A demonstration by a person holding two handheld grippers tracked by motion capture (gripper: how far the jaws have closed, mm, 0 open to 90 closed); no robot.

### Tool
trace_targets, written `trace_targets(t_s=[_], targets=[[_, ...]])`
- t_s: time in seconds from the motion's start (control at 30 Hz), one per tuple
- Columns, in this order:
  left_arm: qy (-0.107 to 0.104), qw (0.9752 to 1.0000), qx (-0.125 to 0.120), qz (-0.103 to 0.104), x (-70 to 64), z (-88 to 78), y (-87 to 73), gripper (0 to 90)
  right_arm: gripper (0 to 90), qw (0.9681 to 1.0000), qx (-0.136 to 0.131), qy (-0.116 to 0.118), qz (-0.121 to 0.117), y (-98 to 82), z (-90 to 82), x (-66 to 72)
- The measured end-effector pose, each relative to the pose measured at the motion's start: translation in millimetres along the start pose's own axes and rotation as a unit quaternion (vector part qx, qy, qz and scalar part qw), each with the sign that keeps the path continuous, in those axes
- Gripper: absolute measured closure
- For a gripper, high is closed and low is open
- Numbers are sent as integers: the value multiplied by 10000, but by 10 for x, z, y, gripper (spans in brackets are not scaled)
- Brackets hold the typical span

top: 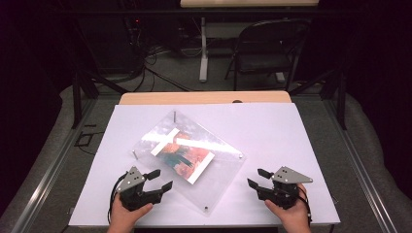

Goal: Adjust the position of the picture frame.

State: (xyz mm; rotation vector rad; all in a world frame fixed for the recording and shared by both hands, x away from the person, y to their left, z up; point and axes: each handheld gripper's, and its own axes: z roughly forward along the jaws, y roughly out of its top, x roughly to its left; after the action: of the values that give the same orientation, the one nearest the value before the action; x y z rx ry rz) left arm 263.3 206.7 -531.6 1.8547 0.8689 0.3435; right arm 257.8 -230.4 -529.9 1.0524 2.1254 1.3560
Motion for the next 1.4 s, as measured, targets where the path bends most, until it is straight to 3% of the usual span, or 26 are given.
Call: trace_targets(t_s=[0.23, 0.43, 0.63, 0.9, 1.0, 1.17, 1.4], targets=[[28, 10000, -2, -83, 12, -33, -4, 353, 492, 10000, -45, 25, -51, 8, 27, 25], [143, 9999, 18, -88, 16, -49, 0, 353, 446, 9997, -87, -119, -184, 14, 38, 74], [291, 9995, -28, -108, 60, -113, 5, 354, 446, 9999, -124, 36, -17, 15, 32, 61], [490, 9983, -93, -313, 168, -224, -1, 366, 449, 9995, -270, 140, -84, 39, 34, 98], [521, 9978, -94, -406, 205, -248, -9, 391, 464, 9993, -306, 130, -151, 50, 32, 105], [617, 9969, 37, -497, 257, -275, -18, 438, 523, 9996, -131, 210, -152, 41, 46, 100], [719, 9959, 148, -527, 320, -283, -35, 524, 557, 9995, -230, 210, -114, 48, 19, 77]])
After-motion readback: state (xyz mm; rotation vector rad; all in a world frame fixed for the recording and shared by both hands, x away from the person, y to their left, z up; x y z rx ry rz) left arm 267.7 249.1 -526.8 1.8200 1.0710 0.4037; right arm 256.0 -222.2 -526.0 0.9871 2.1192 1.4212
